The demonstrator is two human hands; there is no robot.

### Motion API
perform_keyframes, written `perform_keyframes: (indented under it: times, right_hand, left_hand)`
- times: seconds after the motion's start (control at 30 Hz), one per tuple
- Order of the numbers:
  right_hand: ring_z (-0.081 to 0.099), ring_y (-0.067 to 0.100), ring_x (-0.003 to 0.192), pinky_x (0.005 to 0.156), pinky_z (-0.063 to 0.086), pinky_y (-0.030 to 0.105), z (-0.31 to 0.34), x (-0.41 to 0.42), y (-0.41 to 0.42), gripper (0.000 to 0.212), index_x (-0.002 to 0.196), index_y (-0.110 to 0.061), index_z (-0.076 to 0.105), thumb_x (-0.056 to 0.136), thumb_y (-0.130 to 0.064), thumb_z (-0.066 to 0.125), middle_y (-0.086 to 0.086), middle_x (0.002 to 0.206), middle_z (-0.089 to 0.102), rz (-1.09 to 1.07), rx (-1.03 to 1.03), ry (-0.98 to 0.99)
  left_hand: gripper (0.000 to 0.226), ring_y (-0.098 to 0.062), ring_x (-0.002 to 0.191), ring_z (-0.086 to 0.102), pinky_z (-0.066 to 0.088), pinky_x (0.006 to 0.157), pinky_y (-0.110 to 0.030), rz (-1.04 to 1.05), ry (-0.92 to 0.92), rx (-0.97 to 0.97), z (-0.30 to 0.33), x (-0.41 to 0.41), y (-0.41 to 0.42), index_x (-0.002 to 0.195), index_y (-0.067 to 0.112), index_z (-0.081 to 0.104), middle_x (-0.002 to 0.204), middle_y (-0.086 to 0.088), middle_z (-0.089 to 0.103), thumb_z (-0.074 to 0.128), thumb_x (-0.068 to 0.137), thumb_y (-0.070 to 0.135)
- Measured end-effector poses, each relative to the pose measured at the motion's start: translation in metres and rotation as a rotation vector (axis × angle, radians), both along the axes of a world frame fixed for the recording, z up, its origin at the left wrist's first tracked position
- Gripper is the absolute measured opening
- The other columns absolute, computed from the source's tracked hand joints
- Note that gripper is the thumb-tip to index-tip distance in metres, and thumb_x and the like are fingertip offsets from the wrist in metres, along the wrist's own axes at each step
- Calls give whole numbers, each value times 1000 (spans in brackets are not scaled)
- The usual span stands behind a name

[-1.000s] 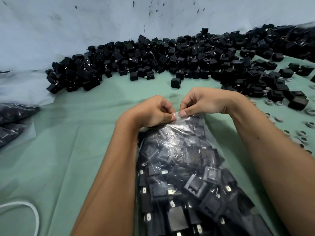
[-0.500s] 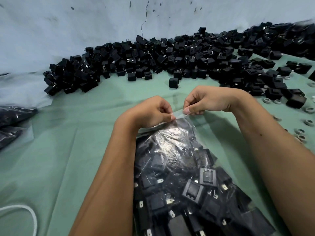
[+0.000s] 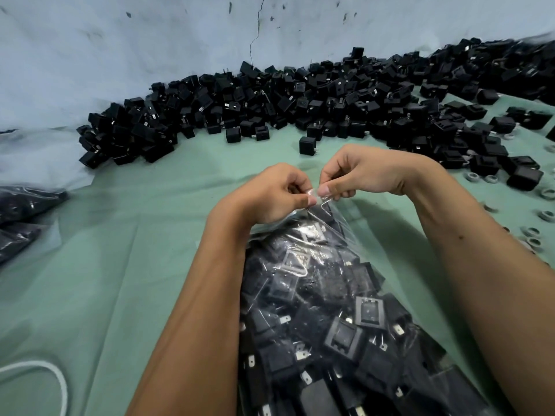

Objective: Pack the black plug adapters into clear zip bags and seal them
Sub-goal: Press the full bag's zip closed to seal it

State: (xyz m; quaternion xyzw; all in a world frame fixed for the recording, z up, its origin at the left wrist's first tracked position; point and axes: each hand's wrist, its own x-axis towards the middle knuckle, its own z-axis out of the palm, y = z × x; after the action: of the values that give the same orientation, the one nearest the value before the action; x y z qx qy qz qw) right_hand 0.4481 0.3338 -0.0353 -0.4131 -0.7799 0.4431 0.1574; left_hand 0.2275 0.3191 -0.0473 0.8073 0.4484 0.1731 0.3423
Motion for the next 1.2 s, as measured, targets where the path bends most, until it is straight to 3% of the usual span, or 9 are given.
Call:
perform_keyframes:
  times: [0.13,0.23,0.3,0.53,0.73,0.83,1.0,1.1,1.2]
  right_hand:
    - [54,8,64,58,45,16,-4,-4,0,25,82,-11,80,83,-37,81,-3,65,65,-2,16,-22]
    - [51,6,59,57,41,18,-7,-3,0,22,82,-10,79,86,-32,80,-6,61,62,-22,46,-56]
    - [50,9,59,58,39,22,-8,0,0,20,81,-9,77,91,-26,77,-4,61,62,-30,46,-76]
    - [53,8,60,59,43,19,-6,-1,0,13,84,-13,79,93,-23,75,-4,63,64,-25,-13,-90]
    - [49,11,62,58,39,21,-8,-11,-1,13,85,-10,78,93,-20,76,-1,65,62,-4,9,-110]
    - [51,10,61,60,41,23,-8,-2,-3,14,83,-12,76,95,-18,73,-2,64,62,7,-11,-130]
    - [59,8,63,63,46,24,-5,-7,-1,12,84,-17,78,95,-15,73,-2,70,72,-7,-18,-177]
    - [61,7,65,61,45,15,-6,-18,-3,4,90,-15,80,92,-17,77,1,76,75,12,4,-149]
    - [60,13,67,62,46,20,-8,-18,-2,6,90,-10,79,93,-15,76,8,77,74,19,-8,-127]
  left_hand:
    - [12,-13,70,59,56,76,-43,19,13,-9,-2,1,0,84,14,72,75,-2,70,74,93,21]
    - [15,-4,64,62,53,66,-23,27,61,-105,-4,-6,2,80,22,73,69,8,72,72,94,26]
    - [14,-2,63,63,49,64,-18,14,56,-172,-4,-13,1,81,20,74,68,9,71,72,94,23]
    - [11,-12,66,62,48,69,-31,7,11,-148,-3,-10,-3,82,14,74,72,1,72,74,93,17]
    - [11,-3,63,62,47,67,-22,54,-28,-209,-4,-22,-1,77,19,76,69,8,73,79,88,21]
    - [10,-6,66,63,50,63,-19,46,-11,-280,-2,-34,-2,84,11,76,73,3,73,79,88,20]
    - [7,-12,69,64,52,68,-27,39,-6,-260,0,-33,-3,86,9,76,76,-5,74,76,90,14]
    - [8,-10,65,61,48,63,-24,34,-46,-247,-3,-26,-5,83,12,75,73,-2,72,75,91,12]
    - [7,-9,64,63,50,62,-24,69,-62,-245,-4,-27,-3,81,14,77,73,-3,74,79,87,17]
